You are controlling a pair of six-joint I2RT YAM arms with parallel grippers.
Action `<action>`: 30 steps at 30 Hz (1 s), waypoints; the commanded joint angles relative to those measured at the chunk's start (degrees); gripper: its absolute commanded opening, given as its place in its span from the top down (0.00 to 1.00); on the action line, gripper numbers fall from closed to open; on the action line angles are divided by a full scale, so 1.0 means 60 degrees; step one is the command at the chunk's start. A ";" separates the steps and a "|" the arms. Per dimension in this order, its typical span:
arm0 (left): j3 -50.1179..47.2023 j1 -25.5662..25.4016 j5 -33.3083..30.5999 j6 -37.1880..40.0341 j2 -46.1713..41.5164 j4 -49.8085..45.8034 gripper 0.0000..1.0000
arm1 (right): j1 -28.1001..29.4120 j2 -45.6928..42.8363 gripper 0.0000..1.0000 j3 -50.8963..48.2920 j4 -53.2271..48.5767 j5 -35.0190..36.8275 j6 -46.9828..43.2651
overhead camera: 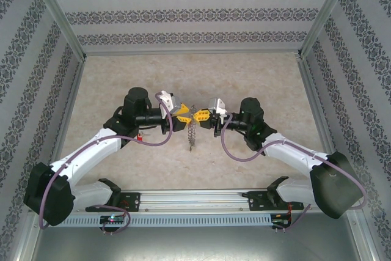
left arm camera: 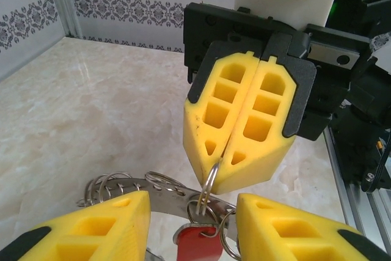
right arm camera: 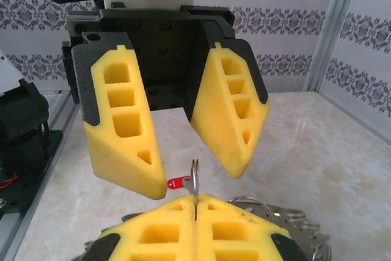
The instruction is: Put the keys on the keyring
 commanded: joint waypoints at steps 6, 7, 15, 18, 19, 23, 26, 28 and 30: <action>0.0228 0.0103 0.0593 0.0146 0.0262 0.0196 0.63 | 0.0008 -0.0250 1.00 0.0475 -0.1006 -0.0483 -0.0638; 0.0278 0.0087 0.0664 0.0196 0.0310 0.0121 0.66 | 0.0008 -0.0240 1.00 0.0486 -0.1033 -0.0483 -0.0651; 0.0487 0.0095 0.0803 0.0665 0.0540 -0.0539 0.75 | 0.0015 -0.0209 1.00 0.0634 -0.1251 -0.0469 -0.0756; 0.0530 0.0080 0.0845 0.0765 0.0606 -0.0699 0.91 | 0.0023 -0.0181 1.00 0.0693 -0.1308 -0.0456 -0.0771; 0.0530 0.0072 0.0881 0.0765 0.0611 -0.0702 0.99 | 0.0023 -0.0170 1.00 0.0707 -0.1337 -0.0453 -0.0768; 0.0565 0.0080 0.0575 0.0375 0.0564 -0.0568 1.00 | -0.0070 -0.0201 0.77 0.0808 -0.1547 -0.0644 -0.0361; 0.0591 0.0076 -0.0326 -0.0320 0.0487 -0.0364 1.00 | -0.0343 -0.0458 0.70 0.0737 -0.1925 -0.0922 -0.0035; 0.0668 0.0080 -0.0828 -0.0817 0.0476 -0.0351 1.00 | -0.0470 -0.0700 0.66 0.0520 -0.1982 -0.0985 0.0231; 0.0788 0.0073 -0.1389 -0.1340 0.0483 -0.0499 1.00 | -0.0490 -0.1096 0.61 0.0227 -0.2190 -0.0717 0.0411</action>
